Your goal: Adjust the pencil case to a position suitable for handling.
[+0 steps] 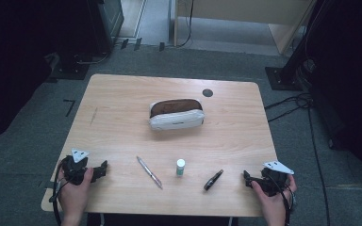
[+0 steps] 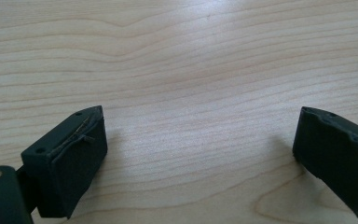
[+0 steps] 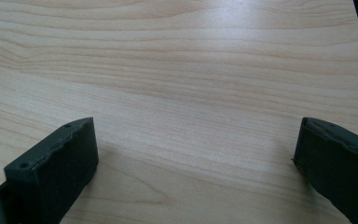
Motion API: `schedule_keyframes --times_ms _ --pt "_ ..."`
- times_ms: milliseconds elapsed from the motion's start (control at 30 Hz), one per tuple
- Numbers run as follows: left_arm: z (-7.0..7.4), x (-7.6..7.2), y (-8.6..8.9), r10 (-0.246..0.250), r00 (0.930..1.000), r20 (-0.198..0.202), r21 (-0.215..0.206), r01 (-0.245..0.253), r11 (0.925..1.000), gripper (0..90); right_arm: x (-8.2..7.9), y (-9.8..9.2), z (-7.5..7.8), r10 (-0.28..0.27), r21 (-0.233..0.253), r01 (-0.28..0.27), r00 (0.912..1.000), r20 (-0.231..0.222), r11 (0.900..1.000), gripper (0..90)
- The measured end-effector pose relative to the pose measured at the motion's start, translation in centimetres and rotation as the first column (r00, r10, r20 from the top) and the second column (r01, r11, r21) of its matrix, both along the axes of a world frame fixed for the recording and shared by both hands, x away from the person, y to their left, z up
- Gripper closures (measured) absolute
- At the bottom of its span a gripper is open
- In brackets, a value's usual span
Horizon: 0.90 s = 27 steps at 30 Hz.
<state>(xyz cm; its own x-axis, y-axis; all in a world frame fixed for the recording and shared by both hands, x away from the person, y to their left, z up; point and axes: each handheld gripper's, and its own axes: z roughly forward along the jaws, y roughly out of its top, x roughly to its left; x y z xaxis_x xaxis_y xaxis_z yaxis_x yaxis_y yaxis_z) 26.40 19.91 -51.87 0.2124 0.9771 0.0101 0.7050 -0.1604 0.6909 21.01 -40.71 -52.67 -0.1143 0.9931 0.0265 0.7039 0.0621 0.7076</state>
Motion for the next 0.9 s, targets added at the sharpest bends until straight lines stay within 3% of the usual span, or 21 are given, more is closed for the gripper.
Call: schedule_keyframes --times_ms 267,300,333,400,500,700,900 --pt "0.0 0.0 0.0 0.0 1.0 0.001 0.001 0.0 1.0 3.1 -0.1 -0.1 0.0 -0.002 0.005 0.002 1.0 0.0 1.0 0.1" --pt "0.0 0.0 0.0 0.001 1.0 0.001 0.001 -0.001 1.0 3.1 -0.1 0.0 0.0 -0.008 0.006 0.008 1.0 0.005 1.0 3.1" --pt "0.0 0.0 0.0 0.0 1.0 0.001 0.001 0.0 1.0 3.2 -0.4 -0.1 0.3 -0.024 0.015 0.024 0.9994 0.024 1.0 12.5" --pt "0.0 0.0 0.0 0.0 1.0 0.001 0.001 0.0 1.0 3.2 -0.5 0.0 0.5 -0.027 0.023 0.027 0.9993 0.025 0.999 13.0" --pt "0.0 0.0 0.0 0.0 1.0 0.001 0.001 0.0 1.0 3.2 -0.4 0.3 1.7 -0.015 0.051 0.013 0.9986 0.051 0.999 13.2" --pt "0.0 0.0 0.0 0.001 1.0 0.001 0.0 -0.001 1.0 3.2 0.2 1.5 3.6 0.039 0.043 -0.043 0.9961 0.079 0.998 14.0" --pt "0.0 0.0 0.0 0.001 1.0 0.001 0.0 -0.001 1.0 3.2 1.4 3.1 6.3 0.111 0.043 -0.118 0.9843 0.138 0.992 17.4"
